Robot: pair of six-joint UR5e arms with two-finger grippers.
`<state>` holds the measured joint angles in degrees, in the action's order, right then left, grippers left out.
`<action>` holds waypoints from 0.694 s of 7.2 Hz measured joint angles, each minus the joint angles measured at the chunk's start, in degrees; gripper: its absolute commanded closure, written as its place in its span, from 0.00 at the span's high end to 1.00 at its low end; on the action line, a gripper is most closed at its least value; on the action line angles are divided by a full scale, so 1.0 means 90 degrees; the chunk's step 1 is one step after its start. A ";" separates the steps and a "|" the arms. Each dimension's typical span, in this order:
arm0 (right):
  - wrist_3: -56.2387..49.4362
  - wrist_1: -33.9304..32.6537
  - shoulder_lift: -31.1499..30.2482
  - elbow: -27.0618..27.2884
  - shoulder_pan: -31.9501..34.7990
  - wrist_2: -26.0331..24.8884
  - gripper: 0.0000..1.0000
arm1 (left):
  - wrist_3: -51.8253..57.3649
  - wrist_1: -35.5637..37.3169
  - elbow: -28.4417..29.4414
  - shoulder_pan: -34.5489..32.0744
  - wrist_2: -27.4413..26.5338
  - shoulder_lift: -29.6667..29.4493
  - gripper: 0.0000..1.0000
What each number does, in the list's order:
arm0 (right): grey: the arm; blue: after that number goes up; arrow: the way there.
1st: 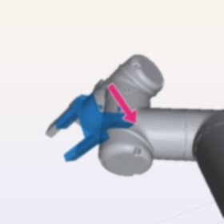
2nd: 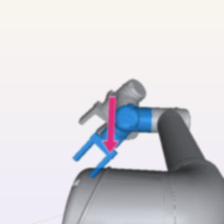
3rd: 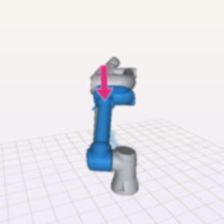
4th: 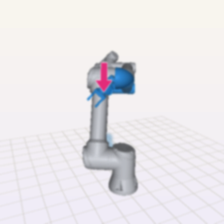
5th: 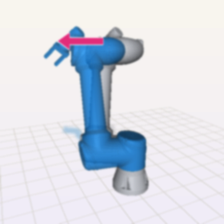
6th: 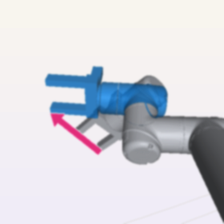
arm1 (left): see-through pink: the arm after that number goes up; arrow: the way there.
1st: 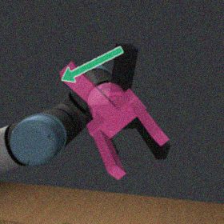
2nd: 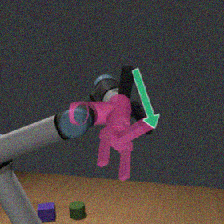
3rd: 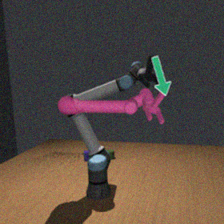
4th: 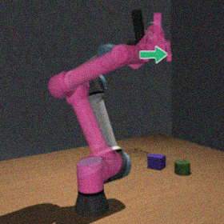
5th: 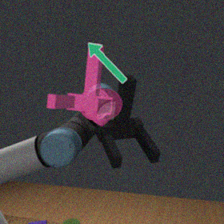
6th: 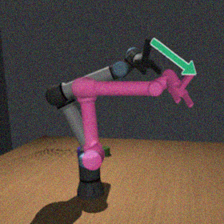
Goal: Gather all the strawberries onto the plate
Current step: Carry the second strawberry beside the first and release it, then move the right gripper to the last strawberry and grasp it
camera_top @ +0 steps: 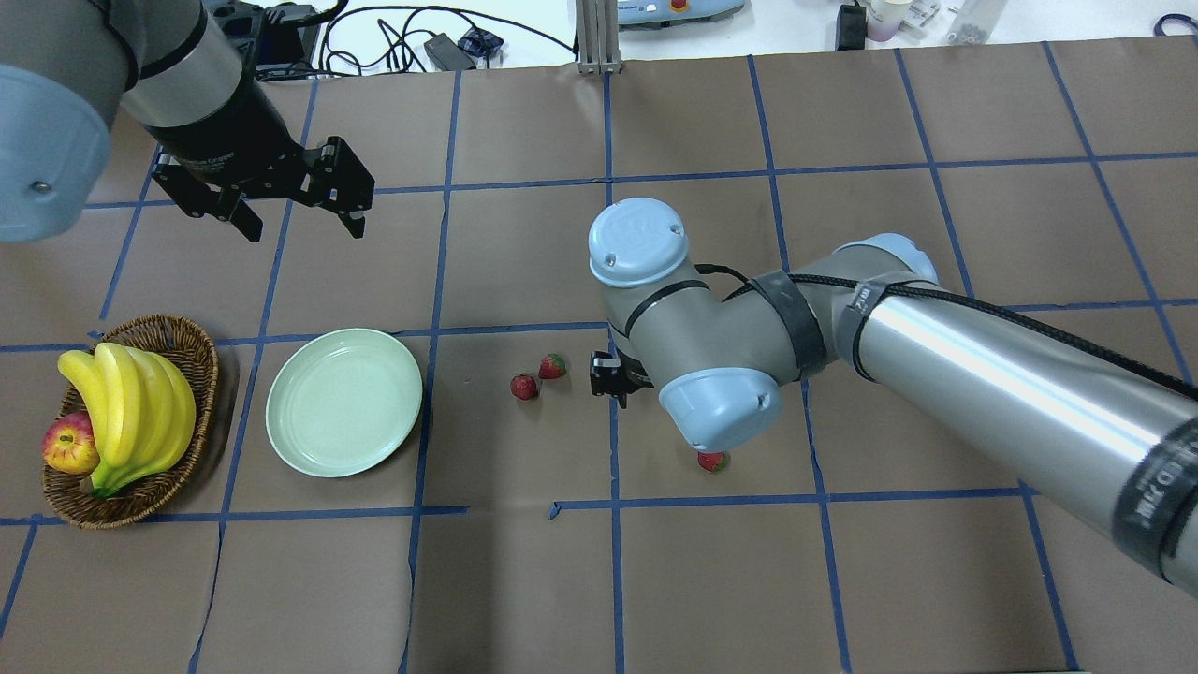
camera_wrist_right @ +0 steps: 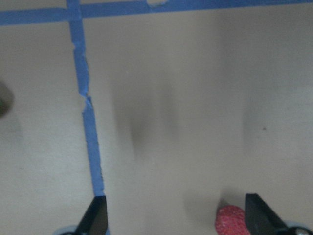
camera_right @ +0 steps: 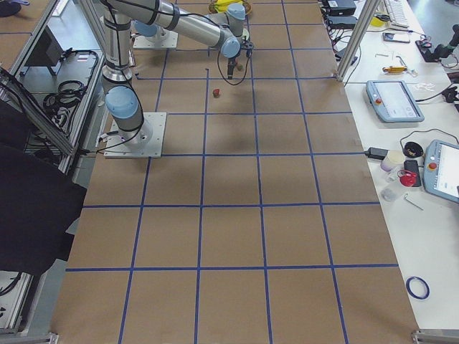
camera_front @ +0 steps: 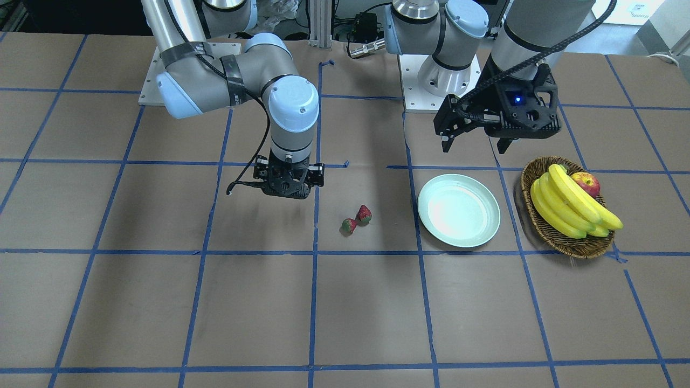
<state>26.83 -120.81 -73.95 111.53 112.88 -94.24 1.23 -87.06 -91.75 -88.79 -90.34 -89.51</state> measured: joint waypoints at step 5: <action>-0.0451 -0.0053 -0.0293 0.0886 -0.0207 -0.0249 0.86 | 0.0000 -0.0004 -0.0020 -0.0007 -0.0011 0.0014 1.00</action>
<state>22.78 -121.29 -76.58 119.50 111.01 -96.48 1.23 -87.10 -91.93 -88.85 -90.44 -89.39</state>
